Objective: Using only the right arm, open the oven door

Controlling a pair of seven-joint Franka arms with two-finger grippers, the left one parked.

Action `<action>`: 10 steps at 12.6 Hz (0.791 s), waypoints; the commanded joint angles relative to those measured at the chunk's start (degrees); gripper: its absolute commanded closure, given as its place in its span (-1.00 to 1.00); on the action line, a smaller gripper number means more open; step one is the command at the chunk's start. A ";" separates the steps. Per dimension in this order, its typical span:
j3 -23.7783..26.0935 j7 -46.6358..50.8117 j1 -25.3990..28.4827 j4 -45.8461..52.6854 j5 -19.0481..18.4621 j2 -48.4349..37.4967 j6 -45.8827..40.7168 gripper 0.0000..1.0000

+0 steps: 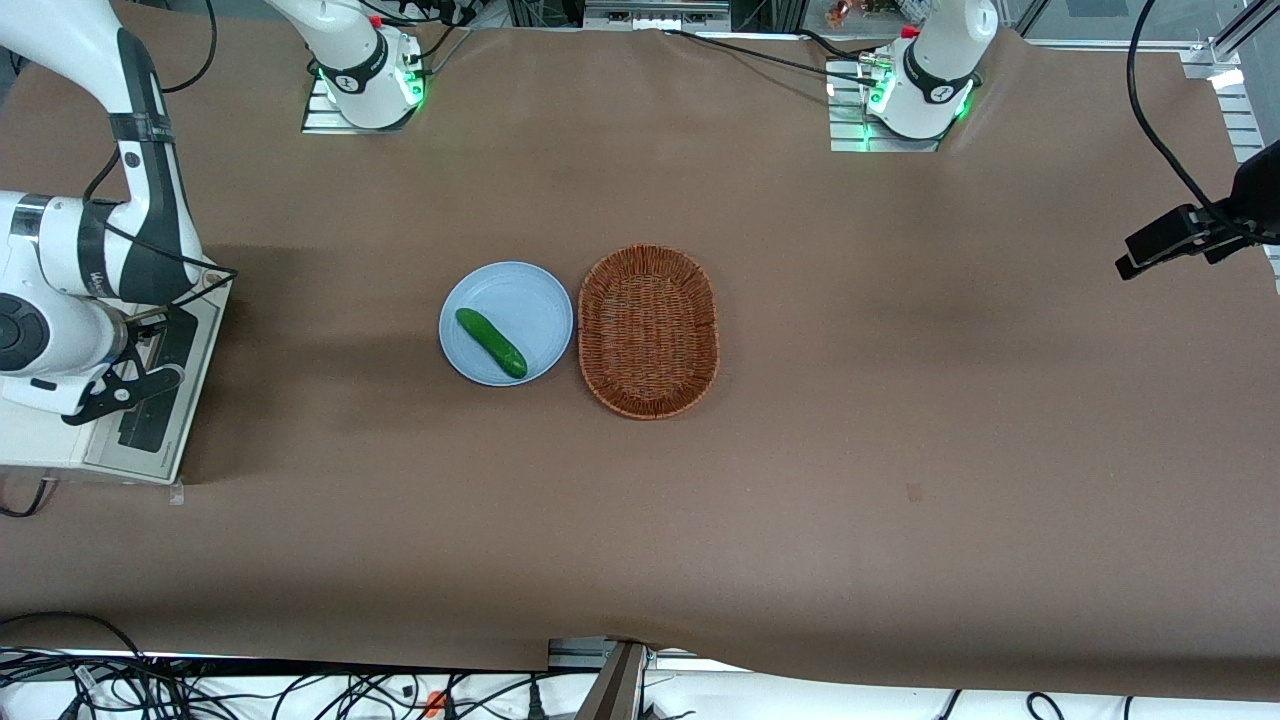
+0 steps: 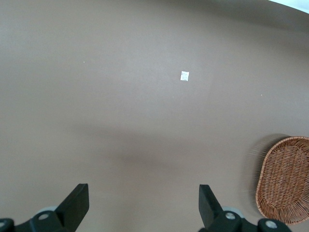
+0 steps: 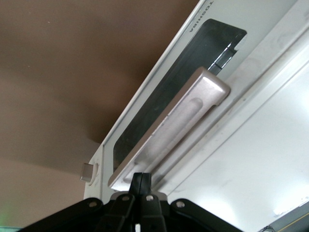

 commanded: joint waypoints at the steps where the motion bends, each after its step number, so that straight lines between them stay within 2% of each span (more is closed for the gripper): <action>1: 0.31 -1.08 -0.67 -0.48 -1.08 0.11 1.16 1.00; 8: 0.48 0.24 -0.32 0.13 -0.03 1.78 3.18 1.00; 10: 0.57 0.24 -0.06 0.22 1.63 2.39 4.33 1.00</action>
